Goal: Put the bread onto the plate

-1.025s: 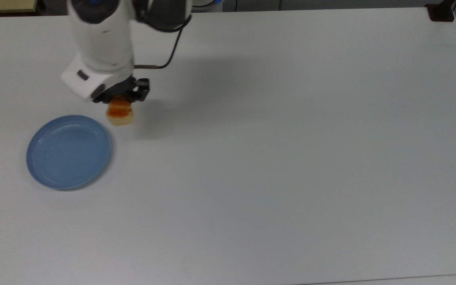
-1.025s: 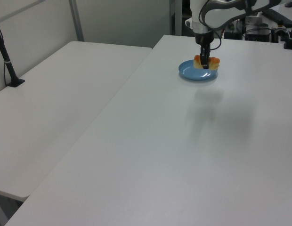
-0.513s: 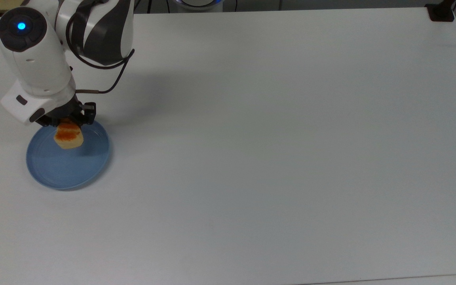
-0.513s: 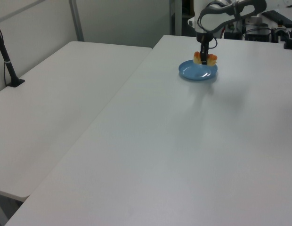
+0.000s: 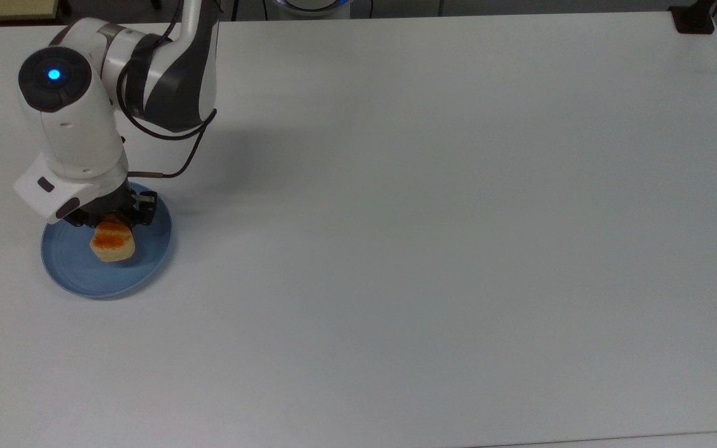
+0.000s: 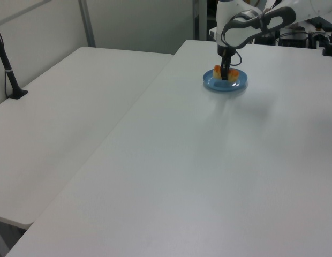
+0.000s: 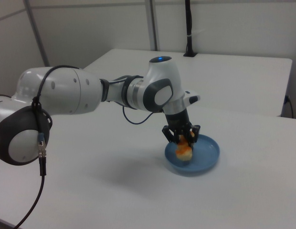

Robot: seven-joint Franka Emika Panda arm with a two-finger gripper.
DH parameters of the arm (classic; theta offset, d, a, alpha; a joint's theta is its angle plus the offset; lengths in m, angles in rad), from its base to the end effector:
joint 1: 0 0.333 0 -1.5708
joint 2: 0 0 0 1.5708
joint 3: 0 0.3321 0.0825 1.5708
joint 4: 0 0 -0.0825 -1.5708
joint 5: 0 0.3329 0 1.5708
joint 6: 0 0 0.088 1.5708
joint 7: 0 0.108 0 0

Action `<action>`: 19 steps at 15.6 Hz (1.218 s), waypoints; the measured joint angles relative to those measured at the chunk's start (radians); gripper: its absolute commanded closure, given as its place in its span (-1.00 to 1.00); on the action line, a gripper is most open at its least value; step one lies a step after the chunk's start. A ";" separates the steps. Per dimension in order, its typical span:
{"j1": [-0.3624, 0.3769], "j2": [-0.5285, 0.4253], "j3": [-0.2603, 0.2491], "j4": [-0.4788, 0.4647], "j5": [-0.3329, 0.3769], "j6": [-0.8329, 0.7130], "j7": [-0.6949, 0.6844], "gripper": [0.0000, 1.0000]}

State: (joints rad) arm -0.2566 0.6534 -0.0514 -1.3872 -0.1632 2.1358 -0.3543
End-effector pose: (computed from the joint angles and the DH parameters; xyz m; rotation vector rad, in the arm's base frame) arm 0.6672 -0.2108 0.3714 2.9399 0.2052 0.0503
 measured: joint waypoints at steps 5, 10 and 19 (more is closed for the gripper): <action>0.000 0.028 0.000 0.011 0.000 0.027 0.010 -0.96; 0.000 0.027 0.000 0.024 0.000 0.028 0.029 -1.00; 0.064 -0.158 0.053 0.041 0.003 -0.185 0.238 -1.00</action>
State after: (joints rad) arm -0.1930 0.4951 0.0014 -1.3460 -0.1601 1.9510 -0.1159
